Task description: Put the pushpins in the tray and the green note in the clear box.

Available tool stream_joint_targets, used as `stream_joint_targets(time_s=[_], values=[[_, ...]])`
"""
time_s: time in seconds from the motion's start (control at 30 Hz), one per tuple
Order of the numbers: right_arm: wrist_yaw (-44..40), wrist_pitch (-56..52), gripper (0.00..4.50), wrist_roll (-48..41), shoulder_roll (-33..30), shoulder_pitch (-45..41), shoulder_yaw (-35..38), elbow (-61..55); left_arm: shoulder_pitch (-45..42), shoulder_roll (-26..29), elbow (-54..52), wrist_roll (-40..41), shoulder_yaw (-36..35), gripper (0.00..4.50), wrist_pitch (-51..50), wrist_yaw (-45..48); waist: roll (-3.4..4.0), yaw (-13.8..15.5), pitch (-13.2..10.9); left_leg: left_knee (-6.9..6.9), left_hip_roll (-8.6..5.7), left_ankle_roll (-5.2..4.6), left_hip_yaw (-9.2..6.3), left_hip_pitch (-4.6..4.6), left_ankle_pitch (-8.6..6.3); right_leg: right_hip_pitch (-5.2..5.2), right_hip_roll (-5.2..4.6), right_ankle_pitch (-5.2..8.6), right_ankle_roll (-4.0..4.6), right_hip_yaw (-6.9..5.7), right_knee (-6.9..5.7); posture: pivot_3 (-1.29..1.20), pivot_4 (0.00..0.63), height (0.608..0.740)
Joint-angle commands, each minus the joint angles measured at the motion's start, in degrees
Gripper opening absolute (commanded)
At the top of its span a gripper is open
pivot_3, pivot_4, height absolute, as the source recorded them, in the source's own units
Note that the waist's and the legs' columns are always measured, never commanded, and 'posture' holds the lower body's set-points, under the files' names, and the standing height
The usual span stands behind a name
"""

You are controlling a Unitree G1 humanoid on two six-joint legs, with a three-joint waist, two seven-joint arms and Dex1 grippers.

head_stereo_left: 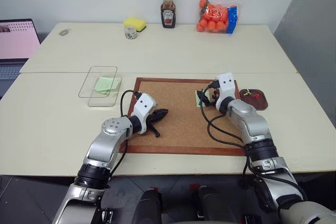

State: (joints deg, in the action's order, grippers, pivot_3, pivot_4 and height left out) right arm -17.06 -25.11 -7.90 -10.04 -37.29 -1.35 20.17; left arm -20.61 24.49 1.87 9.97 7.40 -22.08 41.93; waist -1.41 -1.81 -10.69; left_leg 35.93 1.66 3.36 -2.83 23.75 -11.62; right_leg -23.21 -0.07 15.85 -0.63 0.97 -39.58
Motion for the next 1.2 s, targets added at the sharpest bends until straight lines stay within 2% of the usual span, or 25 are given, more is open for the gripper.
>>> stream_joint_targets(time_s=[0.03, 0.07, 0.2, 0.23, 0.27, 0.47, 0.83, 1.2], values=[[-0.1, 2.6, 4.50, -0.4, 0.8, -2.8, 1.4, 1.8, 0.7, 0.4, -2.6, 0.0, 0.5, 0.01, -0.5, 0.4, 0.00, 0.0, 0.0, 0.00, 0.00, 0.00, -0.01, 0.00, 0.00, 0.00, 0.00, 0.00, 0.00, 0.00, 0.00, 0.00, 0.150, 0.740], [0.0, 3.1, 4.50, -0.3, 0.8, -3.3, 1.5, 2.8, 0.7, 0.4, -2.6, 0.0, 0.5, 0.01, -0.5, 0.4, 0.00, 0.0, 0.0, 0.00, 0.00, 0.00, -0.01, 0.00, 0.00, 0.00, 0.00, 0.00, 0.00, 0.00, 0.00, 0.00, 0.150, 0.740], [-0.1, 4.1, 3.93, 0.4, 0.7, -4.4, 1.2, 5.2, 0.8, 0.3, -2.7, -0.2, 0.6, 0.00, -0.5, 0.3, 0.00, 0.0, 0.0, 0.00, 0.00, 0.00, 0.01, 0.00, 0.00, 0.00, 0.00, 0.00, 0.01, -0.01, 0.00, 0.00, 0.150, 0.740], [-0.1, 4.2, 3.56, 0.6, 0.6, -4.7, 0.9, 5.8, 0.8, 0.3, -2.7, -0.2, 0.6, 0.00, -0.5, 0.3, 0.01, 0.0, 0.0, 0.00, 0.00, 0.00, 0.00, 0.00, 0.00, 0.00, 0.00, 0.00, 0.01, 0.00, 0.00, 0.00, 0.150, 0.740], [-0.2, 4.3, 3.45, 0.8, 0.6, -4.9, 0.8, 6.2, 0.8, 0.3, -2.7, -0.2, 0.6, 0.00, -0.5, 0.3, 0.01, 0.0, 0.0, -0.01, 0.00, 0.00, 0.00, 0.00, 0.00, 0.00, 0.00, 0.00, 0.01, 0.00, 0.00, 0.00, 0.150, 0.740], [-0.7, 5.1, 2.09, 1.8, 0.8, -5.3, -0.1, 7.4, 1.0, 0.3, -2.7, -0.3, 0.7, 0.00, -0.4, 0.2, 0.01, 0.0, 0.0, -0.01, 0.00, 0.00, 0.00, 0.00, 0.00, 0.00, 0.00, 0.00, 0.01, 0.00, 0.00, 0.00, 0.150, 0.740], [-1.7, 5.4, 0.03, 2.1, 1.0, -5.2, 0.5, 6.7, 1.2, 0.3, -2.8, -0.5, 0.8, 0.00, -0.3, 0.1, 0.01, 0.0, 0.0, -0.01, 0.00, 0.00, 0.00, 0.00, 0.00, -0.01, 0.00, 0.00, 0.01, 0.00, 0.00, 0.00, 0.150, 0.740], [-2.0, 6.7, 0.03, 0.4, 1.4, -4.3, 2.1, 3.0, 1.5, 0.5, -2.9, -0.7, 1.2, 0.00, -0.2, 0.1, 0.02, 0.0, 0.0, -0.01, 0.00, 0.00, 0.00, 0.02, 0.00, -0.01, 0.00, 0.00, 0.00, 0.00, 0.02, 0.00, 0.150, 0.740]])
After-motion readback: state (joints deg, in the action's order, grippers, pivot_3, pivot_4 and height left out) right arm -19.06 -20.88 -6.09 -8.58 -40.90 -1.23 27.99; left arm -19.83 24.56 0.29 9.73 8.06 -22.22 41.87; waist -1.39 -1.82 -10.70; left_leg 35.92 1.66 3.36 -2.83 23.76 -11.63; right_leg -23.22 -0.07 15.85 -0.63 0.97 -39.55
